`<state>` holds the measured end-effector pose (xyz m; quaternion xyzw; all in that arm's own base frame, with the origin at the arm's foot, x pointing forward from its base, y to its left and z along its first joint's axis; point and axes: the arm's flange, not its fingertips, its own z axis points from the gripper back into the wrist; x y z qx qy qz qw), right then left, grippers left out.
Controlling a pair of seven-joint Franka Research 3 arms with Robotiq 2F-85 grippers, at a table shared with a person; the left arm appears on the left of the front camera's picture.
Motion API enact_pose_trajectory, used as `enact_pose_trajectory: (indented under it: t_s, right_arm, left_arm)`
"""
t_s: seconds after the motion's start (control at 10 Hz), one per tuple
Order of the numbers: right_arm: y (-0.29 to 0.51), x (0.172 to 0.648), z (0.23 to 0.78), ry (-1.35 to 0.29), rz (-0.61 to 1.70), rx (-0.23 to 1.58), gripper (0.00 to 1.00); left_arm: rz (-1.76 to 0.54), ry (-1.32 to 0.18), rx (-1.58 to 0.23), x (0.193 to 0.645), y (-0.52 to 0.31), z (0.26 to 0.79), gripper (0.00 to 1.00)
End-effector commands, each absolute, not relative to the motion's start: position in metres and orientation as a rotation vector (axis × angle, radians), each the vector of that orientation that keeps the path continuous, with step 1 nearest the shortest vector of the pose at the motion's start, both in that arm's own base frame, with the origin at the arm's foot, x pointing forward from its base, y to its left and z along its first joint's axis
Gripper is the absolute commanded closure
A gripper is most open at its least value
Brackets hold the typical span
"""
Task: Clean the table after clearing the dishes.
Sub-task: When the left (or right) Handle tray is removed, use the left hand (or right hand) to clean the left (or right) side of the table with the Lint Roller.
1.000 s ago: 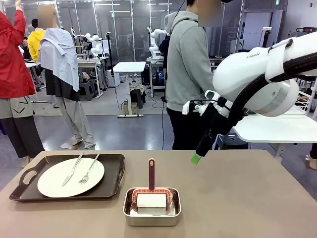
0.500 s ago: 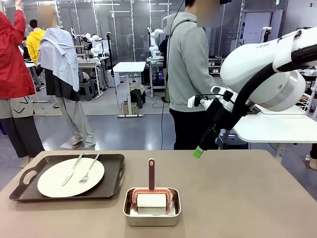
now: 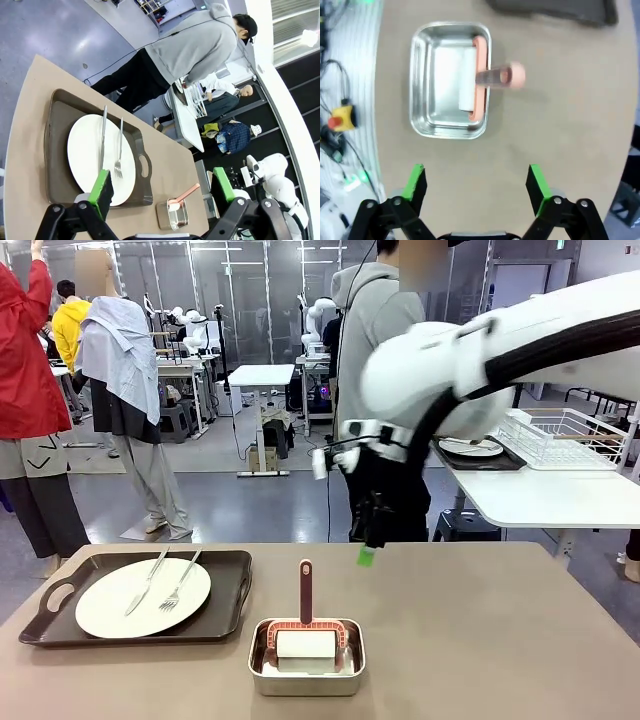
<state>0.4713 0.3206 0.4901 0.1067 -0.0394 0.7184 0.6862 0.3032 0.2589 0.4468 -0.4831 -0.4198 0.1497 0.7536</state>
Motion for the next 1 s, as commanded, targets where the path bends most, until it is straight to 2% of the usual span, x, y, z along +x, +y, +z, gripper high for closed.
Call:
enact_pose_trajectory:
  t_s: [0.0,0.4,0.9]
  right_arm:
    - [0.361,0.497,0.502,-0.02,1.739,0.142,0.0]
    - [0.419,0.508,0.483,0.066,1.72,0.12,0.0]
    - [0.438,0.498,0.43,0.161,1.658,0.116,0.0]
  left_arm:
    - [0.315,-0.937,-1.069,0.304,0.262,0.449,0.0]
    - [0.315,-0.937,-1.069,0.304,0.262,0.449,0.0]
    - [0.315,-0.937,-1.069,0.304,0.262,0.449,0.0]
